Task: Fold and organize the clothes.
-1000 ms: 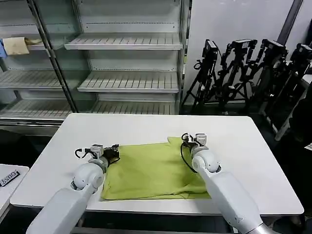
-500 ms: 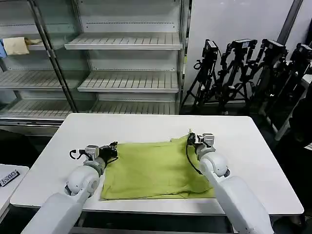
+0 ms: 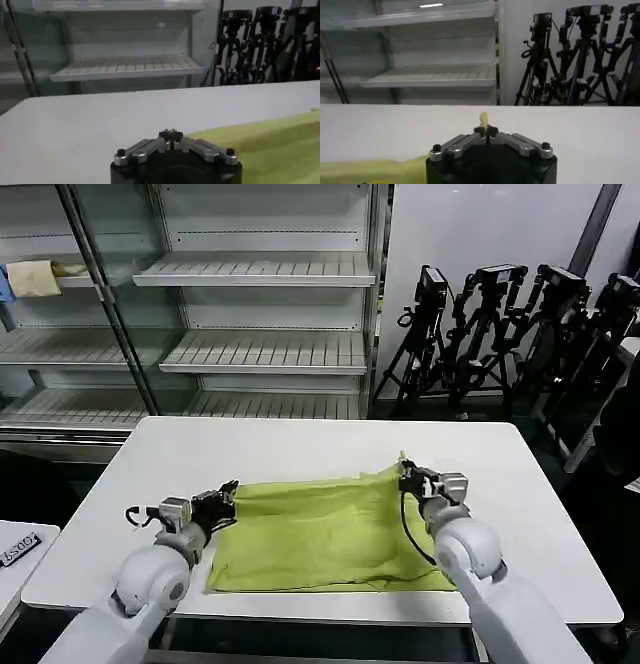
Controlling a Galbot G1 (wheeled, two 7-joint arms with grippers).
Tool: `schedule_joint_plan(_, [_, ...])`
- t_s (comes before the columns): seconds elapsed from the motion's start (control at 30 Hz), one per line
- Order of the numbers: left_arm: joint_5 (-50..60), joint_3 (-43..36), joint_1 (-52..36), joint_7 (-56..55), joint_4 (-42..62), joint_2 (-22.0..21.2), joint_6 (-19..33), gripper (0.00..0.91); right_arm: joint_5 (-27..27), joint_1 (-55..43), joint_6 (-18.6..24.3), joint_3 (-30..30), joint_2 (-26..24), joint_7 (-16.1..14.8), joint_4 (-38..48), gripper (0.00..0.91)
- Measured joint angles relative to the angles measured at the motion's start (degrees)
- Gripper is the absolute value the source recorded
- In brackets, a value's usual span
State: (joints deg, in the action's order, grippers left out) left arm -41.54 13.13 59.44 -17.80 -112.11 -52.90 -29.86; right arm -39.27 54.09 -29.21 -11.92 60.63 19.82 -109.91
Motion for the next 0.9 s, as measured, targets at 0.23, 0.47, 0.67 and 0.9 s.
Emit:
schedule_joint_plan(0.23, [1.7,1.4,5.0,0.5,-3.9,0.2,-0.1,0.020,0.7,7.2,-0.3,-3.6,-0.7,-0.5,-4.9,0.000])
schedule_joint_plan(0.47, [3.4,1.4,8.4,0.8,-4.8,-0.1,-0.1,0.020,1.4,12.0,-0.9,-4.9,-0.2,-0.4,-6.3,0.000])
schedule_joint_plan(0.67, [5.3,1.1,10.2,1.0,-4.6,-0.4,-0.2,0.020,1.8,14.2,-1.2,-5.2,0.7,-0.3,-6.5,0.000])
schedule_joint_plan(0.9, [7.0,0.6,10.8,1.1,-3.7,-1.0,-0.3,0.907,2.6,14.9,-1.5,-5.2,1.6,-0.2,-6.2,0.151])
